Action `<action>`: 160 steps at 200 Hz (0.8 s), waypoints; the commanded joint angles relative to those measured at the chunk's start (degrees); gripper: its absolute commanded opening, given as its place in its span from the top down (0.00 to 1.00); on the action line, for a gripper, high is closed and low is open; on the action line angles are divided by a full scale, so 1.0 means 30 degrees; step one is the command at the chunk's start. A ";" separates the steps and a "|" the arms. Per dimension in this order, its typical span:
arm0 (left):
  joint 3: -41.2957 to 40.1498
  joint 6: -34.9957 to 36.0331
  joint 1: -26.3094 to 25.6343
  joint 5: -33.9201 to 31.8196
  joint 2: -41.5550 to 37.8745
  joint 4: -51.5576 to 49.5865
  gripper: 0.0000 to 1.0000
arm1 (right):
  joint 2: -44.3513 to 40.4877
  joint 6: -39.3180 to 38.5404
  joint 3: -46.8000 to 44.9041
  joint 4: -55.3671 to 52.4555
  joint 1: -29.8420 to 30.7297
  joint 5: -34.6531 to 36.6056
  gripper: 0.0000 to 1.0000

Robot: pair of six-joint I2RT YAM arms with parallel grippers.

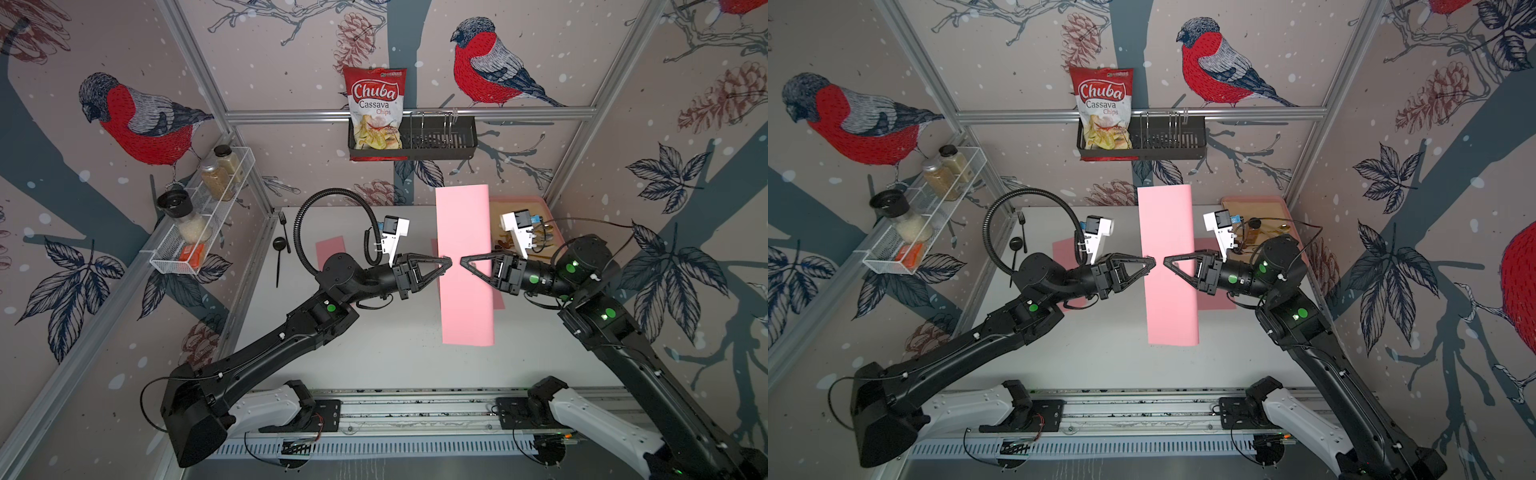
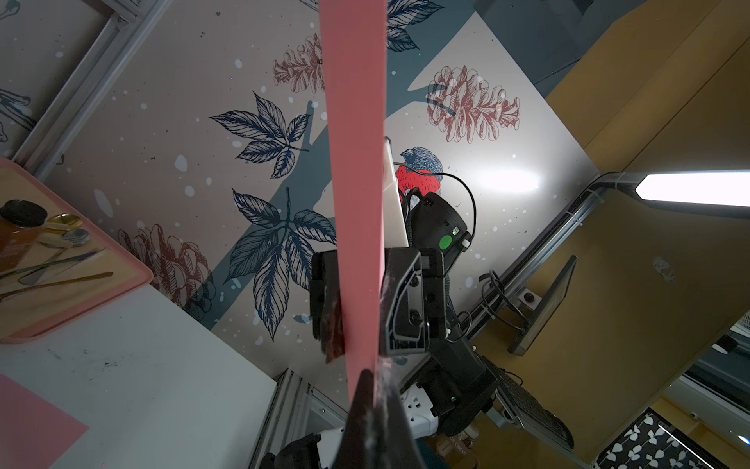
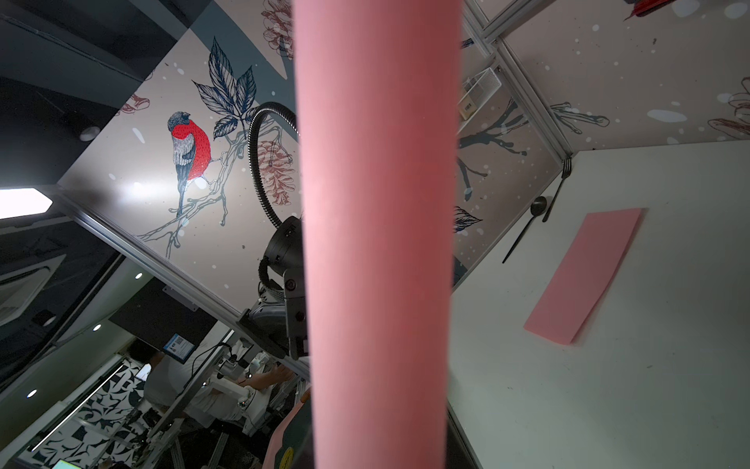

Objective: Fold the rectangular paper in half along the long edge
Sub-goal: Fold the paper.

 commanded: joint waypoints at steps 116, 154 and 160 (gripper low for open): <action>0.0327 -0.0206 -0.0083 0.0227 0.0317 0.0858 0.69 | 0.0091 -0.0481 0.0024 0.0294 0.0032 0.0362 0.75; 0.0340 -0.0369 -0.0164 0.0363 0.0469 0.1186 0.72 | 0.0108 -0.0307 -0.0049 0.0624 0.0032 0.0308 0.75; 0.0322 -0.0369 -0.0176 0.0359 0.0475 0.1186 0.73 | 0.0110 -0.0277 -0.0088 0.0669 0.0033 0.0279 0.75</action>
